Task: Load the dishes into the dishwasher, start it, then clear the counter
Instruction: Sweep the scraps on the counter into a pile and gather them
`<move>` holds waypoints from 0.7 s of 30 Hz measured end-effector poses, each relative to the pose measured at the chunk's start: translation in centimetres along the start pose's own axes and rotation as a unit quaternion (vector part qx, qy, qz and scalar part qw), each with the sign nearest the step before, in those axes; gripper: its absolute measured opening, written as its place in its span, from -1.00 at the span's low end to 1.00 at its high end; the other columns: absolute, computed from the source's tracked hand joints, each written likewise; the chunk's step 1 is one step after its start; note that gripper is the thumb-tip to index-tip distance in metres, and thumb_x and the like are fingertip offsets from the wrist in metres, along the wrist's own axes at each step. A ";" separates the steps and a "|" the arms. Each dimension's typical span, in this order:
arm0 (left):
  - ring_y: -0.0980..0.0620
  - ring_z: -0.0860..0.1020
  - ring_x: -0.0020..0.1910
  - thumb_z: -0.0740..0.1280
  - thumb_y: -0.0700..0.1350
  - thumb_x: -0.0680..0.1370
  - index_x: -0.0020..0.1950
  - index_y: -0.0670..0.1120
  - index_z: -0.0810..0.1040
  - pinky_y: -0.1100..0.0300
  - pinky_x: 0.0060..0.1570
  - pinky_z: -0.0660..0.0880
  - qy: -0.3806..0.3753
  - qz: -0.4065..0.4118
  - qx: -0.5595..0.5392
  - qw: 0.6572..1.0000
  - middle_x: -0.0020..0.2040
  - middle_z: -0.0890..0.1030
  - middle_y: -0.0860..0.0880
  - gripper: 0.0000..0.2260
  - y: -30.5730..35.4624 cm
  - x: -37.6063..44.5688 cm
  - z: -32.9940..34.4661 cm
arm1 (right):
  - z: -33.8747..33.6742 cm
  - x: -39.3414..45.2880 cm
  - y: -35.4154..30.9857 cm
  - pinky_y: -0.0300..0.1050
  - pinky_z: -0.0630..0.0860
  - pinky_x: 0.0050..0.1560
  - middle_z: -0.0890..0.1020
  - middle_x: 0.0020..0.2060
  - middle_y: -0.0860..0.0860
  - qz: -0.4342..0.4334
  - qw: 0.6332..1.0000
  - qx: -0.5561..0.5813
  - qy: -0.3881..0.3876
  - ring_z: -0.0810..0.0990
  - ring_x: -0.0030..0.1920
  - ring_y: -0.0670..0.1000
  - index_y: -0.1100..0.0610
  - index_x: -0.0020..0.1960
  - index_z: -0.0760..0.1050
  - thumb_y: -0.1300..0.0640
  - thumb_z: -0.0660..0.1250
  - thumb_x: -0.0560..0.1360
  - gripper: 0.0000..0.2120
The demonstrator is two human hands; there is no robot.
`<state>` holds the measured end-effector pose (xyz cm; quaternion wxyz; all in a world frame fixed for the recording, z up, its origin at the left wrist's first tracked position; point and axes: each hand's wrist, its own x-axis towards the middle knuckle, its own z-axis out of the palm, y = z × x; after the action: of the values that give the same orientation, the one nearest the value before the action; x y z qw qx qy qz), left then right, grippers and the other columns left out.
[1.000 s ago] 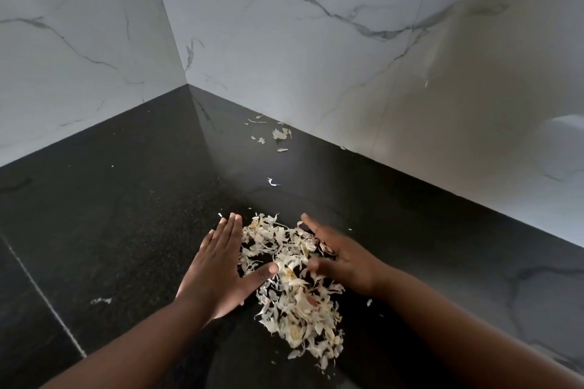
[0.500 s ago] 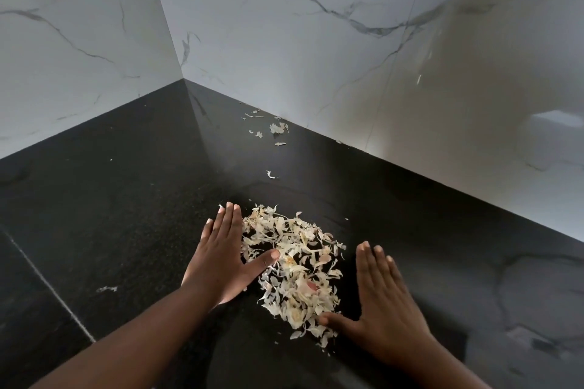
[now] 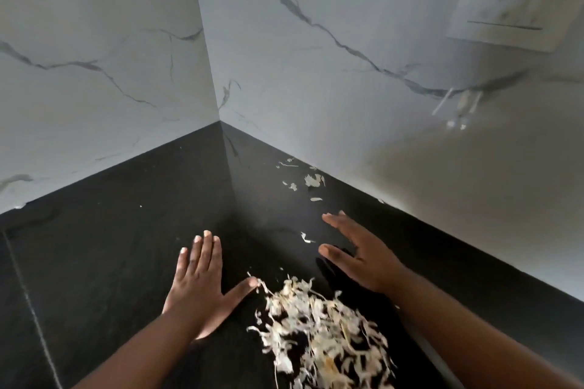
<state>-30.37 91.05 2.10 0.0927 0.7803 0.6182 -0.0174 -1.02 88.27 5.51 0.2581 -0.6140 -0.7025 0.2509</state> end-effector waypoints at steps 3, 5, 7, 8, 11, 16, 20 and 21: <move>0.09 -0.47 0.45 -0.44 0.62 0.16 0.52 -0.03 -0.40 0.02 0.49 -0.36 -0.016 0.054 0.008 0.998 0.51 -0.42 0.05 0.09 -0.6 3.4 0.1 | -0.7 7.9 1.6 -0.07 0.00 0.55 0.20 0.53 -0.11 -0.078 0.979 -0.178 -0.054 0.04 0.54 -0.12 -0.07 0.55 0.15 -0.54 0.08 0.38 -0.12; 0.10 -0.43 0.47 -0.39 0.62 0.20 0.54 -0.01 -0.35 0.02 0.50 -0.32 -0.013 0.068 0.015 0.997 0.53 -0.38 0.06 0.07 -0.8 5.9 0.0 | -0.8 12.9 2.6 -0.22 -0.10 0.48 0.16 0.55 -0.07 -0.105 0.960 -0.252 -0.069 0.04 0.55 -0.07 -0.05 0.57 0.12 -0.49 0.16 0.40 -0.12; 0.11 -0.41 0.48 -0.33 0.61 0.26 0.55 -0.02 -0.32 0.03 0.51 -0.31 -0.006 0.067 0.018 0.998 0.53 -0.36 0.06 0.03 -1.2 8.7 -0.3 | -0.5 17.6 3.5 -0.21 -0.07 0.48 0.16 0.55 -0.05 -0.118 0.950 -0.282 -0.067 0.05 0.55 -0.05 -0.03 0.57 0.12 -0.54 0.06 0.32 -0.05; 0.11 -0.40 0.49 -0.30 0.59 0.29 0.56 -0.02 -0.31 0.03 0.51 -0.30 -0.006 0.065 0.017 0.998 0.54 -0.35 0.06 0.01 -1.4 10.1 -0.5 | -0.3 19.8 3.9 -0.18 -0.05 0.50 0.16 0.56 -0.06 -0.119 0.946 -0.293 -0.065 0.06 0.55 -0.05 -0.02 0.57 0.12 -0.56 0.00 0.29 -0.01; 0.10 -0.35 0.51 -0.24 0.56 0.33 0.57 -0.03 -0.27 0.04 0.51 -0.29 0.002 0.055 0.016 0.998 0.56 -0.30 0.05 -0.02 -1.7 14.3 -1.1 | 0.8 24.9 5.4 -0.08 0.00 0.54 0.13 0.56 -0.07 -0.132 0.932 -0.330 -0.072 0.02 0.56 -0.06 -0.02 0.58 0.09 -0.59 -0.03 0.26 0.03; 0.10 -0.32 0.52 -0.24 0.56 0.32 0.58 -0.02 -0.25 -0.01 0.52 -0.24 0.000 0.058 0.016 0.998 0.57 -0.27 0.07 -0.02 -2.1 18.1 -1.3 | 2.5 29.1 6.4 -0.10 -0.08 0.55 0.00 0.57 -0.10 -0.149 0.937 -0.299 -0.102 -0.12 0.55 -0.15 0.01 0.59 -0.03 -0.59 0.09 0.30 0.06; 0.09 -0.32 0.52 -0.24 0.56 0.34 0.58 -0.02 -0.25 -0.02 0.52 -0.23 -0.001 0.062 0.013 0.998 0.56 -0.28 0.07 -0.03 -2.2 18.3 -1.3 | 3.2 30.4 6.0 -0.06 -0.03 0.55 0.06 0.57 -0.10 -0.145 0.938 -0.291 -0.115 -0.05 0.55 -0.13 -0.02 0.58 0.04 -0.54 0.11 0.37 -0.04; 0.09 -0.32 0.52 -0.24 0.56 0.34 0.58 -0.02 -0.25 -0.02 0.52 -0.24 0.000 0.062 0.013 0.998 0.56 -0.28 0.07 -0.03 -2.2 18.2 -1.3 | 3.2 30.0 5.9 -0.03 -0.01 0.55 0.07 0.57 -0.11 -0.147 0.938 -0.289 -0.123 -0.04 0.55 -0.13 -0.04 0.58 0.06 -0.56 0.07 0.35 -0.04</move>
<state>-28.34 109.30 0.51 0.0840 0.8182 0.5685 -0.0195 -2.20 118.63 0.86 0.0155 -0.5164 -0.8534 0.0696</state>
